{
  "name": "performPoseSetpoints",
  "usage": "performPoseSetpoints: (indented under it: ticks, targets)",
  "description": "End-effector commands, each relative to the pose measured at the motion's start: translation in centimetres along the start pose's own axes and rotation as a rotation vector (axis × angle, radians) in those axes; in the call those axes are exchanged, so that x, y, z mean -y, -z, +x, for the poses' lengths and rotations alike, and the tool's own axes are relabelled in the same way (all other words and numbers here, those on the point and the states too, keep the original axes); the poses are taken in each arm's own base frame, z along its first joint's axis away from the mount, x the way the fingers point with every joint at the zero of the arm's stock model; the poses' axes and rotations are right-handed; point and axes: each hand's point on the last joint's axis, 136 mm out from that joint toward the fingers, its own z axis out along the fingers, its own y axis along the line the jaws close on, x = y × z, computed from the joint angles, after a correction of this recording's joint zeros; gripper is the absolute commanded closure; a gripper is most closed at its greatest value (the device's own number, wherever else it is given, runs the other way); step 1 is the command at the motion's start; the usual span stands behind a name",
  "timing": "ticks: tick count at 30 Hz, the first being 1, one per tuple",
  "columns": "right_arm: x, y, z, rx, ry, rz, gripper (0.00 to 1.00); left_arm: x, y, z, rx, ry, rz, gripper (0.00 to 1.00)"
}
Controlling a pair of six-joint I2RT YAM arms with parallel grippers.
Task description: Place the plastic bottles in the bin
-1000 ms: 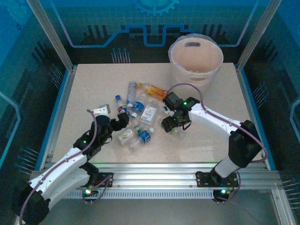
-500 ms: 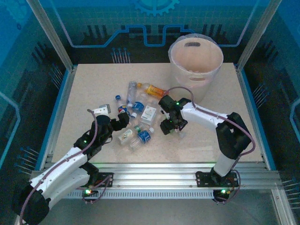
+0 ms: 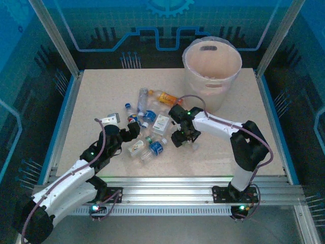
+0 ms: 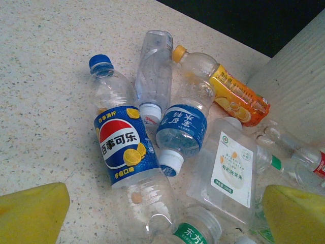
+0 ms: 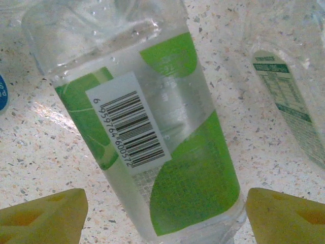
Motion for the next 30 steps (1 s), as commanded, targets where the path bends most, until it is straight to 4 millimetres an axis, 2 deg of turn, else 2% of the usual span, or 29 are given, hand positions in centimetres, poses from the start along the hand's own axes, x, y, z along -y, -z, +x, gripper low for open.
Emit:
performPoseSetpoints:
  ticks: [1,17,25,30]
  targets:
    - [-0.6,-0.6,0.2,-0.022,0.019,0.000,0.16,-0.2,-0.1,0.1,0.004,0.003,0.004,0.01]
    - [-0.8,-2.7,-0.3,-0.056,0.041,0.033,0.15,-0.3,-0.2,0.2,0.001,-0.001,-0.001,0.01]
    - [-1.3,-3.3,-0.7,-0.053,0.050,0.021,0.20,-0.3,-0.1,0.2,0.002,-0.001,-0.001,0.01]
    - [-1.3,-3.5,-0.6,-0.057,0.050,0.022,0.27,-0.2,-0.1,0.1,0.003,-0.001,-0.001,0.01]
